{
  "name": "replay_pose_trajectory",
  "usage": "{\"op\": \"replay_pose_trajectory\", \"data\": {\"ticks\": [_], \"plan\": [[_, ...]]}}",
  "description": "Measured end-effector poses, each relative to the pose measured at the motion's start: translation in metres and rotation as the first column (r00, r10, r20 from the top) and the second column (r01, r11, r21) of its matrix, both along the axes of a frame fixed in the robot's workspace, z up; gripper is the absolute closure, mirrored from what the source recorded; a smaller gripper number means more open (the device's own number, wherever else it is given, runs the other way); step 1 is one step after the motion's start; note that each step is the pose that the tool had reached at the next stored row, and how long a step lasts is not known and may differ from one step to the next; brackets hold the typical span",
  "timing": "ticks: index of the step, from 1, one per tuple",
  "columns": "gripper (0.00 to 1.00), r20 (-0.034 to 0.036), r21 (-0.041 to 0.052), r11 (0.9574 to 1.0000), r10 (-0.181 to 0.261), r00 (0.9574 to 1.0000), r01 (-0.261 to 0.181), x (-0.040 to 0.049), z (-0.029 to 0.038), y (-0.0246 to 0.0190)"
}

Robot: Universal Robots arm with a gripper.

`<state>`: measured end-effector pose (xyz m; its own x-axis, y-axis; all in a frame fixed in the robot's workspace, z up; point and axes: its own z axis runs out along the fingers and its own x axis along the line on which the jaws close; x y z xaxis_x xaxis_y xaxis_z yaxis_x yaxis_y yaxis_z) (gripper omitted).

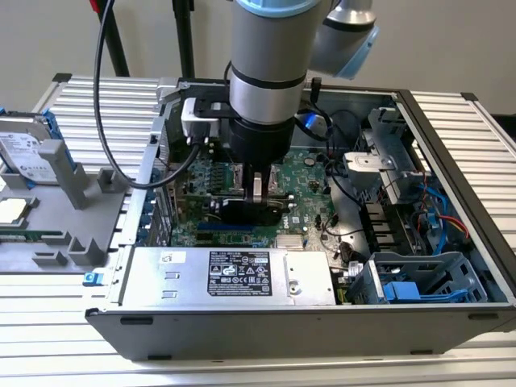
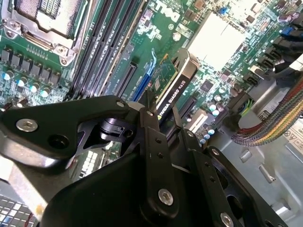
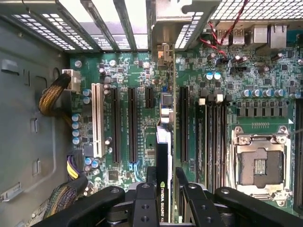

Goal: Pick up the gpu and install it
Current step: 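Insert the gpu into the slot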

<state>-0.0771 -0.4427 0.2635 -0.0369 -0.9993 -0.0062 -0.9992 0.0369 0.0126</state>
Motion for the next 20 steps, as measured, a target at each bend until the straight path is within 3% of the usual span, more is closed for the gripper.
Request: {"op": "replay_pose_trajectory", "data": {"ticks": [5, 7, 11, 13, 15, 20], "plan": [[1.00, -0.0008, 0.0009, 1.0000, 0.000, 1.0000, 0.000, -0.0026, -0.0023, 0.0001], [1.00, -0.0081, 0.0010, 1.0000, 0.000, 1.0000, 0.000, -0.0026, -0.0024, 0.0001], [1.00, -0.0138, 0.0012, 1.0000, 0.000, 0.9999, 0.000, -0.0026, -0.0021, 0.0001], [1.00, -0.0266, 0.0013, 1.0000, 0.000, 0.9996, 0.000, -0.0026, -0.0008, 0.0002], [1.00, -0.0345, 0.0009, 1.0000, 0.000, 0.9994, 0.000, -0.0026, 0.0020, 0.0001], [1.00, -0.0357, 0.0008, 1.0000, 0.000, 0.9994, 0.000, -0.0026, 0.0024, 0.0001]]}}
